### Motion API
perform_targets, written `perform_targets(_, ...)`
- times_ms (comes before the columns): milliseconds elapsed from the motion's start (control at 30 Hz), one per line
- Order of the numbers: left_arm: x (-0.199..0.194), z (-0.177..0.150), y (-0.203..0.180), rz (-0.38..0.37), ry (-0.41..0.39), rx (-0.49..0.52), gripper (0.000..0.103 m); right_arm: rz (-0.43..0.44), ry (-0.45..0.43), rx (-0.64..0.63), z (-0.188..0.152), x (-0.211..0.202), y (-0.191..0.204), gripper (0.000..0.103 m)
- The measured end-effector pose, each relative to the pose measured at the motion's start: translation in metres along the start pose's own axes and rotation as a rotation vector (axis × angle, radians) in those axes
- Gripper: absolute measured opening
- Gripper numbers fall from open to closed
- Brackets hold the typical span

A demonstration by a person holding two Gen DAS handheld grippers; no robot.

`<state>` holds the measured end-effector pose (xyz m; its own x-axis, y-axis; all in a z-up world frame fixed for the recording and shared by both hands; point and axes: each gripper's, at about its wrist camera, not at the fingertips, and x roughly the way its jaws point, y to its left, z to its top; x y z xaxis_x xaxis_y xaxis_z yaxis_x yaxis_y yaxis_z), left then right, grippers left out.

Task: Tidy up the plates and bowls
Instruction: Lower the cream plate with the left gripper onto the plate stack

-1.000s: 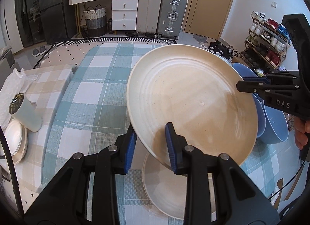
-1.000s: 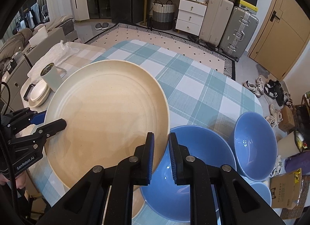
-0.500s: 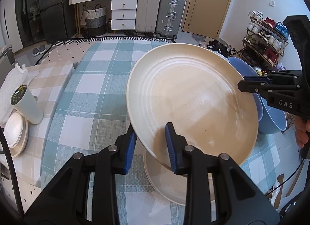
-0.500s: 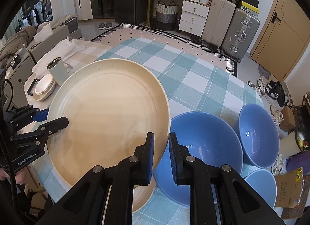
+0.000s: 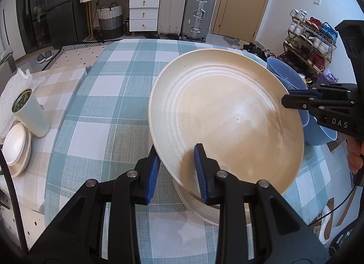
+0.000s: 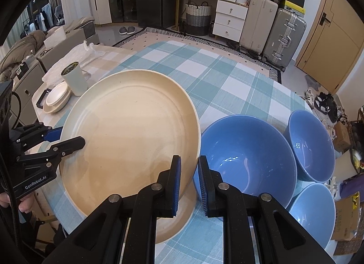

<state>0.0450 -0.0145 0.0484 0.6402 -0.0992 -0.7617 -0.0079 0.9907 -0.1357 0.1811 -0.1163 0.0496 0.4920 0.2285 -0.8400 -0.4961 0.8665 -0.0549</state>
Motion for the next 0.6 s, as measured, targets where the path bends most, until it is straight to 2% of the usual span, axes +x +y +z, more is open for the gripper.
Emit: perform_targets(600, 0.006, -0.012, 0.013, 0.004, 0.006, -0.009, 0.025, 0.030, 0.003, 0.010, -0.026, 0.007, 0.013, 0.017)
